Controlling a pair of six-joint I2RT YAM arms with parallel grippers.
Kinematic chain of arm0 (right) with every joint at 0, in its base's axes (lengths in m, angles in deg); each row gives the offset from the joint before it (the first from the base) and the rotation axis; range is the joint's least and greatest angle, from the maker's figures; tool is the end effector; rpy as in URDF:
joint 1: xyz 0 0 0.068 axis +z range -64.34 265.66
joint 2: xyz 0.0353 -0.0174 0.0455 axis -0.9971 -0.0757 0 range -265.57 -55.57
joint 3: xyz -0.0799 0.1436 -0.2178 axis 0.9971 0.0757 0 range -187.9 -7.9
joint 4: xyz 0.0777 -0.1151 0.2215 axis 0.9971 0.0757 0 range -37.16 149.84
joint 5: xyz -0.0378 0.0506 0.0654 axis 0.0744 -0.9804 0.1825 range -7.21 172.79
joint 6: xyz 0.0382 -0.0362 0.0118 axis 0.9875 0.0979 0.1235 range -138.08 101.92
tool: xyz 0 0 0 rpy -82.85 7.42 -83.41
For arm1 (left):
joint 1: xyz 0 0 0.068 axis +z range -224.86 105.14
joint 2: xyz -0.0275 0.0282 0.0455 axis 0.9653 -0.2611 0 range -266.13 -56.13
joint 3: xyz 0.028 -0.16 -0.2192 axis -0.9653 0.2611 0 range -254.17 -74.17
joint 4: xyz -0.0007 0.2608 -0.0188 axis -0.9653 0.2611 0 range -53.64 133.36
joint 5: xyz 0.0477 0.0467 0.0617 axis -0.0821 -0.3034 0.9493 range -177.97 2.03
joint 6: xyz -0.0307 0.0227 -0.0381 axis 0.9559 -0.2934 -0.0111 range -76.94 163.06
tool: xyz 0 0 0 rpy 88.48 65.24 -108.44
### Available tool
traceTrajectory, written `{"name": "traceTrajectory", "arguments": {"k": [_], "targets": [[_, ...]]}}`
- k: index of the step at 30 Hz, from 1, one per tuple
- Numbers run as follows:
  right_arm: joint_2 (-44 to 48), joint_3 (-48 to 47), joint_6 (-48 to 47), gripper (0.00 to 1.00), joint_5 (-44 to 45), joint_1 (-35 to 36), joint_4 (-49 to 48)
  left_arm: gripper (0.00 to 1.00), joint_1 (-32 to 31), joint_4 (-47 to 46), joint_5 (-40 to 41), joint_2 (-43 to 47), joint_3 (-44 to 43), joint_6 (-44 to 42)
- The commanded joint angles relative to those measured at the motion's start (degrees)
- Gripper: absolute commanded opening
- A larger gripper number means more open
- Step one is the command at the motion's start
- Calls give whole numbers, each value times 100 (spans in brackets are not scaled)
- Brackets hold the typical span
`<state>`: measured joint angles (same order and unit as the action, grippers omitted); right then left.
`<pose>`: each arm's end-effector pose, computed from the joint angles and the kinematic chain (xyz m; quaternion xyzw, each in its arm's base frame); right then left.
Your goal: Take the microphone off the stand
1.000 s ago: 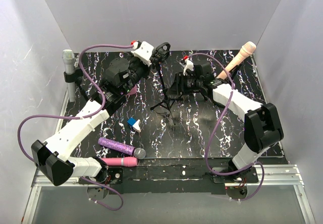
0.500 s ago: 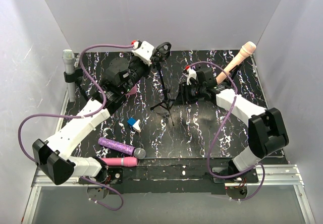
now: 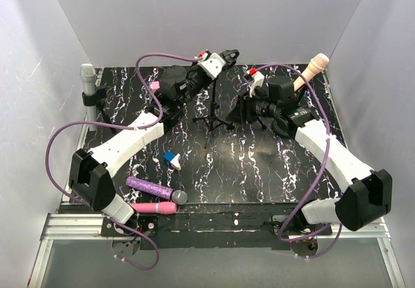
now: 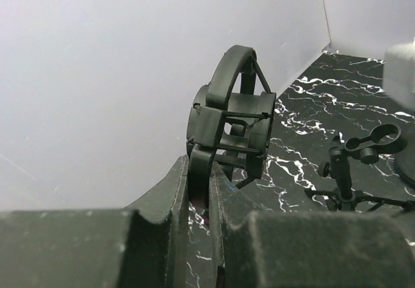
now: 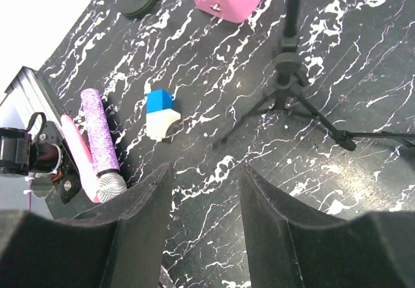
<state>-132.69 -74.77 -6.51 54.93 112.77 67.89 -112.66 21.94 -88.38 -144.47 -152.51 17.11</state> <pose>0.2668 0.1553 0.3412 -0.2386 0.7950 0.3639 0.4227 0.2949 -0.2290 0.4024 0.3609 0.5755 -0.0781 0.7297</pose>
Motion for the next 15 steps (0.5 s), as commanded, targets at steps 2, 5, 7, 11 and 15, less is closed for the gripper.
{"name": "traceTrajectory", "arguments": {"k": [2,5,7,11,15], "targets": [[434,77,-103,52,-80,-4,-37,0,27,-879,-311,-254,-567,-1069],[575,148,-103,52,-80,-4,-37,0,53,-1089,-425,-395,-656,-1236],[637,183,-103,52,-80,-13,-37,0,62,-1326,-487,-439,-559,-1368],[707,236,-103,52,-80,-4,-37,0,159,-1827,-530,-439,-138,-1465],[742,271,-103,52,-80,-4,-37,0,247,-2162,-496,-308,389,-1509]]}}
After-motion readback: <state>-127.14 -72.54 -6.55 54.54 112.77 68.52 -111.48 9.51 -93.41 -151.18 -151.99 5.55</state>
